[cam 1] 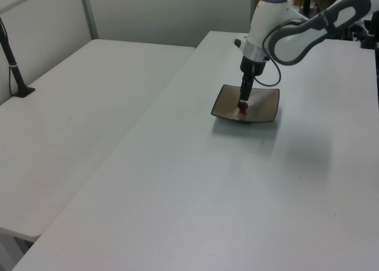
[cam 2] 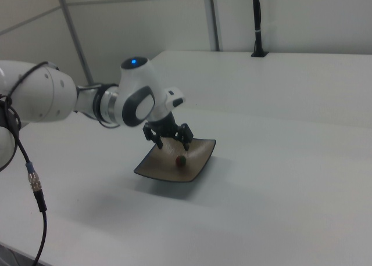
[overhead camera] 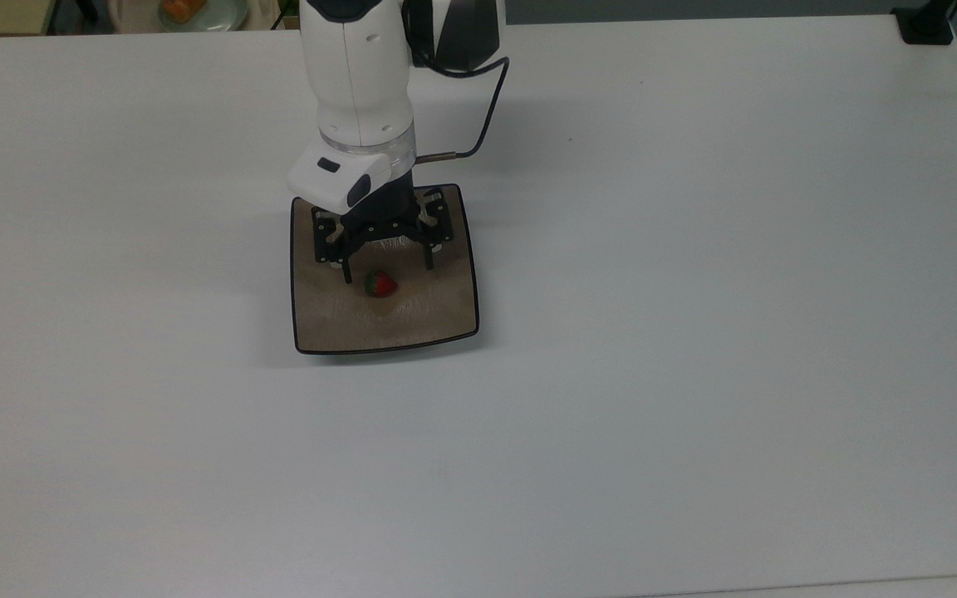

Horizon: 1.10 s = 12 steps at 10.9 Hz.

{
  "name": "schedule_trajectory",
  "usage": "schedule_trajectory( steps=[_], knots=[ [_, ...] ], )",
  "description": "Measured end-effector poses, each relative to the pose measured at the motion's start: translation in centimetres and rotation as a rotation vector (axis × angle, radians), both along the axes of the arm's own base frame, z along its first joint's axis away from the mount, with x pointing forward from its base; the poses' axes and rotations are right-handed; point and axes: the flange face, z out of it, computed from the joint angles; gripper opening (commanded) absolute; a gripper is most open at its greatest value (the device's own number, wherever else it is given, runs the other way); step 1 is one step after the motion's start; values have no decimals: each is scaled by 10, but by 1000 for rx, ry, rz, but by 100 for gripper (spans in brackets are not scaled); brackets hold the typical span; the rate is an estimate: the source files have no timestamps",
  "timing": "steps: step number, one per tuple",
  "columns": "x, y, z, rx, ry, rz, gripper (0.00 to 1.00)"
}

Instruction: Strawberries on a ceramic plate

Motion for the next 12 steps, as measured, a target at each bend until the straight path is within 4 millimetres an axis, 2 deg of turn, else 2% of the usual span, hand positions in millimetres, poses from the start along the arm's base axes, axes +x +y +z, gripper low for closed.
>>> schedule_trajectory(
  steps=[3, 6, 9, 11, 12],
  knots=[
    [3, 1, 75, -9, 130, -25, 100],
    [-15, 5, 156, -9, 192, -79, 100],
    [-52, 8, 212, -16, 228, -88, 100],
    [-69, 10, 236, -13, 223, -115, 100],
    [-75, 15, 241, -14, 229, -117, 100]
  ],
)
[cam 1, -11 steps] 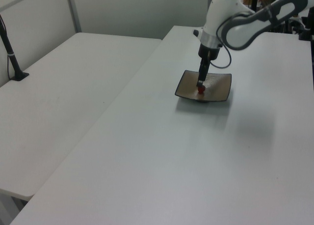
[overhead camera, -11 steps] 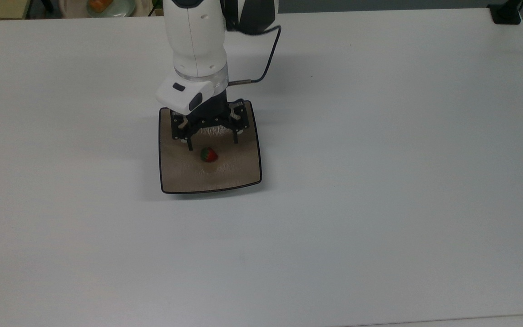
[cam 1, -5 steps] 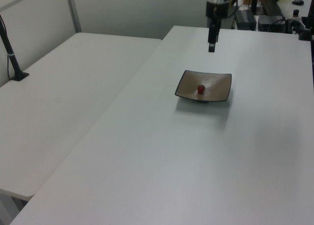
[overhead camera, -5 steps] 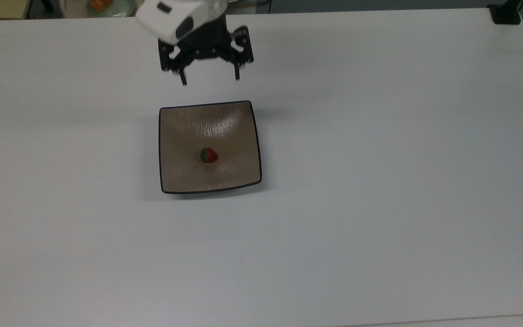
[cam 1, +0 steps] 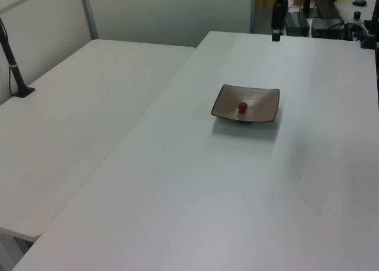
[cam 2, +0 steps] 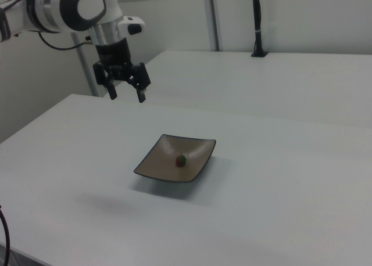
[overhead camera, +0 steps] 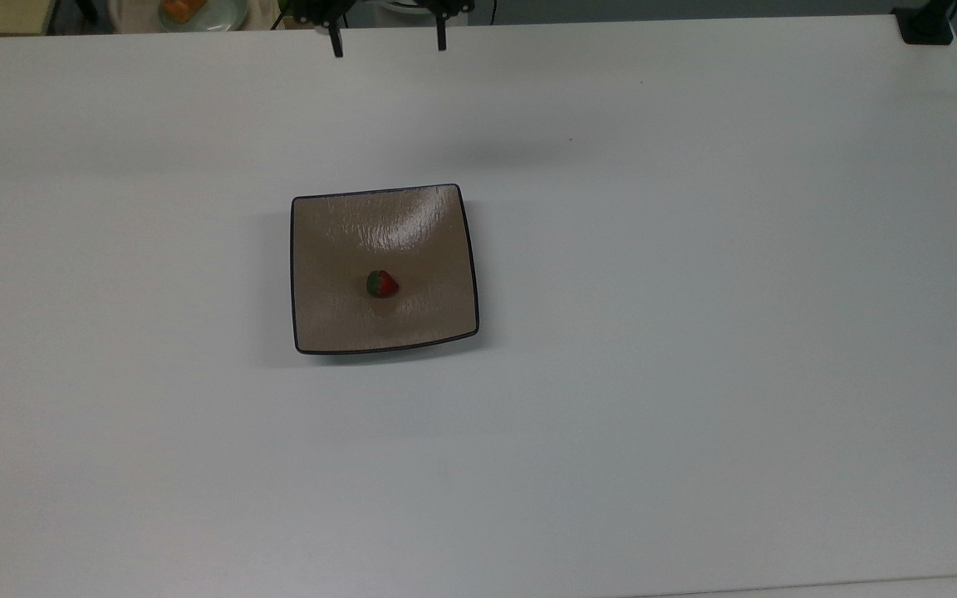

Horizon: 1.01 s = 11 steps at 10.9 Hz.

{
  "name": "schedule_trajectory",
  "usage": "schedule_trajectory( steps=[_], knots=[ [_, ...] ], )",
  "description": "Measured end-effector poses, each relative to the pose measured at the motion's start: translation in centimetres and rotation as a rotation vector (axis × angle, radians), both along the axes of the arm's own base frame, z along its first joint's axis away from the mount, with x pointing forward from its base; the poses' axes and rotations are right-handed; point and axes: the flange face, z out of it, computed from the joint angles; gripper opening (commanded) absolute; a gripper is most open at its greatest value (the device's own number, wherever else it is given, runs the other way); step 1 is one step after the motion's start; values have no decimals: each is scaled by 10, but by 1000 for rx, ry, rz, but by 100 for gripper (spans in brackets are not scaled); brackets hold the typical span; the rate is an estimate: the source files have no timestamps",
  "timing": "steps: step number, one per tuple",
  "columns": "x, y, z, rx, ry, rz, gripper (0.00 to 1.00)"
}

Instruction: Strawberries on a ceramic plate

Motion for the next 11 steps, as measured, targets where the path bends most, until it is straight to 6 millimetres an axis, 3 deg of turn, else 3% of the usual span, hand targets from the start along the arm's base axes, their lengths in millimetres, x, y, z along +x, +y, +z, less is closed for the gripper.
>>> schedule_trajectory(
  steps=[11],
  knots=[
    [-17, 18, 14, 9, -80, 27, 100]
  ],
)
